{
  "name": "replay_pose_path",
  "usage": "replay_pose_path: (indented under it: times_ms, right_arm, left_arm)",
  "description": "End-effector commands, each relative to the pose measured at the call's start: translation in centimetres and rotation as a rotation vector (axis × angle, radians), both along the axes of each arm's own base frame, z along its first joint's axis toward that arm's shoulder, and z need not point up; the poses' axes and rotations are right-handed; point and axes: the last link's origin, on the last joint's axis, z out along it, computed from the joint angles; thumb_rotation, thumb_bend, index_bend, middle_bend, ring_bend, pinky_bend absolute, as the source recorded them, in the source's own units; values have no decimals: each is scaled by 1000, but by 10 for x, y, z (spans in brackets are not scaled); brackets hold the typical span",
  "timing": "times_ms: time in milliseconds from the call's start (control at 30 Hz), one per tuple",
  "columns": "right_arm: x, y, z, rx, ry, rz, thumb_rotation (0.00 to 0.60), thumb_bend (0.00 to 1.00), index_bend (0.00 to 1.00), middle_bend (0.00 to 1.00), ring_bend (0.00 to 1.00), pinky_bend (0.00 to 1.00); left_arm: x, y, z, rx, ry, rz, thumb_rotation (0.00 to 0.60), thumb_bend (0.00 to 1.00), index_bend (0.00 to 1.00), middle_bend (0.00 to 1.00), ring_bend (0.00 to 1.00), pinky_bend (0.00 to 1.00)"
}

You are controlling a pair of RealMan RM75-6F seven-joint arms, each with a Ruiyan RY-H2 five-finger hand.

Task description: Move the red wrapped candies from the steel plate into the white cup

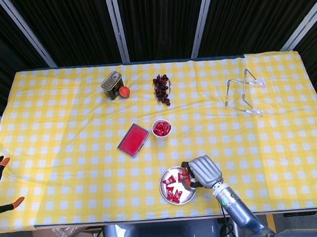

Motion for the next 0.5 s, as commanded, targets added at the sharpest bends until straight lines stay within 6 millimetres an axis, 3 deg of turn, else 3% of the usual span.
replay_pose_path:
  times_ms: [33, 300, 500]
  right_arm:
    - [14, -15, 10, -42, -18, 14, 600, 416, 585, 691, 789, 914]
    - [46, -61, 24, -135, -46, 19, 600, 416, 585, 691, 789, 914]
    - [62, -89, 17, -163, -52, 9, 600, 416, 585, 691, 789, 914]
  left_arm:
    - [0, 0, 0, -1, 0, 0, 600, 27, 0, 0, 0, 0]
    - [-1, 1, 0, -5, -1, 5, 600, 27, 0, 0, 0, 0]
    - [-1, 2, -1, -10, -3, 11, 600, 27, 0, 0, 0, 0]
